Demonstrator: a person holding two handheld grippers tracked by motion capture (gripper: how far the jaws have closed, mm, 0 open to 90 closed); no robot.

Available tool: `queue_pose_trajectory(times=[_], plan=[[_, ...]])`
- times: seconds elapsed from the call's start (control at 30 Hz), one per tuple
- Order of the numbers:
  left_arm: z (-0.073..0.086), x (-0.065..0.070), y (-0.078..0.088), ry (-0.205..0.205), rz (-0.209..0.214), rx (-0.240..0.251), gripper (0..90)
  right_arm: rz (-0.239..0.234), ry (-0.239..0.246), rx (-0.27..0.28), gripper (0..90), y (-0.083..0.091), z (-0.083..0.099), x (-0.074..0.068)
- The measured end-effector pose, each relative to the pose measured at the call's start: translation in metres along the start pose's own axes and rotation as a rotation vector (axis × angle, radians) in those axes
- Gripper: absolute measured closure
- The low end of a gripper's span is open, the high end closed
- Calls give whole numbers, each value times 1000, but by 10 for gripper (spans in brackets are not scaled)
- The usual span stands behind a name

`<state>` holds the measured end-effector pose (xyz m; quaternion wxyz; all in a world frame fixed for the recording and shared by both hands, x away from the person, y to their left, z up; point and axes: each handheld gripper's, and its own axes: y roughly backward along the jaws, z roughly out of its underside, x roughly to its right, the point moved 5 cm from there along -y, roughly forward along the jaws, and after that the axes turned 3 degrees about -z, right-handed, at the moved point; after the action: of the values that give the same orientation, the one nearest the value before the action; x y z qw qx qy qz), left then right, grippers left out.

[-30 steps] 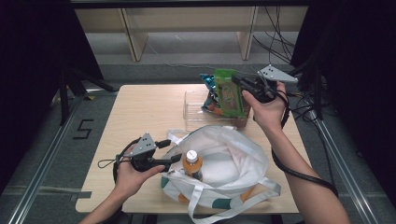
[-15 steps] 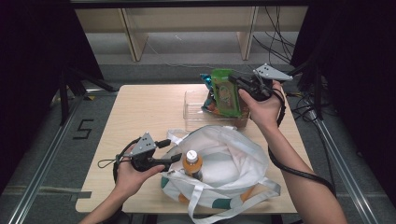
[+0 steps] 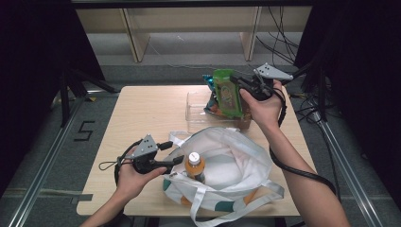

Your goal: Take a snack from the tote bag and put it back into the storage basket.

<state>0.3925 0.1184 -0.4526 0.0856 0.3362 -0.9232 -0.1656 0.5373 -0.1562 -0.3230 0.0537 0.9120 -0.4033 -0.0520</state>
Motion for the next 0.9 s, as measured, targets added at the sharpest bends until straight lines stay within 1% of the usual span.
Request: queue_pose_trajectory(times=[0.03, 0.1, 0.23, 0.33, 0.37, 0.43, 0.47, 0.5, 0.53, 0.63, 0.67, 0.7, 0.73, 0.77, 0.8, 0.83, 0.87, 0.9], plan=[[0, 0, 0, 0, 0, 1, 316, 3, -10, -10, 900, 0, 1, -1], [0, 0, 0, -2, 1, 0, 316, 5, -8, -10, 900, -1, 1, 0], [0, 0, 0, 0, 0, -1, 316, 6, 8, -9, 900, -4, 2, 1], [0, -1, 0, 0, -1, -2, 316, 5, -2, -16, 900, -6, 4, 2], [0, 0, 0, 2, -1, -1, 316, 12, -4, -18, 900, -6, 4, 2], [0, 0, 0, 1, 0, 0, 316, 5, -9, -17, 900, -7, 5, 2], [0, 0, 0, 0, 0, 0, 316, 5, 3, -12, 900, -9, 5, 3], [0, 0, 0, -1, 1, 0, 316, 13, 2, -15, 900, -9, 5, 4], [0, 0, 0, -1, 1, -1, 316, 13, -2, -22, 900, -10, 6, 4], [0, 0, 0, 0, 2, 0, 316, 9, 7, -27, 900, -12, 8, 4], [0, 0, 0, -2, 2, -1, 316, 10, 4, -29, 900, -13, 8, 4], [0, 0, 0, -3, 2, -1, 316, 12, -11, -35, 900, -13, 9, 3], [0, 0, 0, -1, 3, 0, 316, 10, 1, -32, 900, -14, 9, 4], [0, 0, 0, 0, 2, 0, 316, 10, -2, -33, 900, -15, 9, 4], [0, 0, 0, 0, 2, -1, 316, 7, 12, -32, 900, -16, 9, 5], [1, 0, 0, 0, 2, -3, 316, 14, -2, -32, 900, -17, 10, 4], [1, 0, 0, 1, 1, -3, 316, 17, 5, -32, 900, -18, 10, 4], [1, 0, 0, -1, 3, -1, 316, 21, -9, -34, 900, -19, 11, 3]])
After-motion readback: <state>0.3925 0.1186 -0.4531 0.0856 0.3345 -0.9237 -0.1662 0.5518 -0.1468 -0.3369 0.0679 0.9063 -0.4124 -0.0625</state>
